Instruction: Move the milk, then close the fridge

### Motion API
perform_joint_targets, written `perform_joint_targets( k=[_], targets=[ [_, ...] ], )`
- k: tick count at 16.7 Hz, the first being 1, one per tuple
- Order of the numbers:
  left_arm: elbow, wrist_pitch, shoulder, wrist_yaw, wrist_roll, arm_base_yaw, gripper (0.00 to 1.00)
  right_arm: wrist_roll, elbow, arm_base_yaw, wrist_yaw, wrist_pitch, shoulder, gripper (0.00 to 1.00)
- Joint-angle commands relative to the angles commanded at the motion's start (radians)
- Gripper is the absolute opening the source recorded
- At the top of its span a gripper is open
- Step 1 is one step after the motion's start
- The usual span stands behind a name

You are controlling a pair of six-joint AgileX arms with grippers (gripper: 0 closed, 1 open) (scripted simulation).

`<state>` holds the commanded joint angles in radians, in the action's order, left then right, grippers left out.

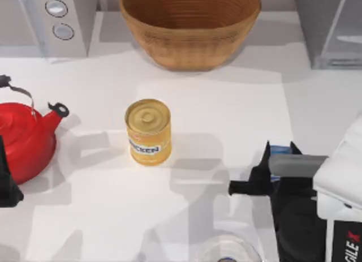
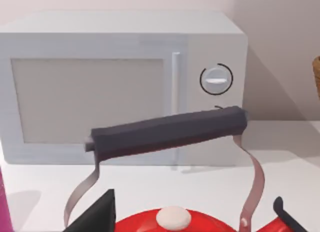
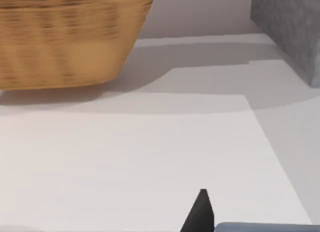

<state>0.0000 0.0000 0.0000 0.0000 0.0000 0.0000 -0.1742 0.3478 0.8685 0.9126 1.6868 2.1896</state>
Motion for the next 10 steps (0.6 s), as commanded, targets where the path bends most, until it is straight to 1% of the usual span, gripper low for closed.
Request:
perform_joint_targets(
  k=[3, 7, 10],
  targets=[
    [0.000, 0.000, 0.000, 0.000, 0.000, 0.000, 1.00, -0.009, -0.001, 0.007, 0.004, -0.055, -0.077, 0.00],
    [0.000, 0.000, 0.000, 0.000, 0.000, 0.000, 1.00, 0.020, -0.017, 0.004, -0.006, -0.144, -0.150, 0.00],
    [0.000, 0.000, 0.000, 0.000, 0.000, 0.000, 1.00, 0.027, -0.022, 0.001, -0.008, -0.159, -0.158, 0.00]
  ],
)
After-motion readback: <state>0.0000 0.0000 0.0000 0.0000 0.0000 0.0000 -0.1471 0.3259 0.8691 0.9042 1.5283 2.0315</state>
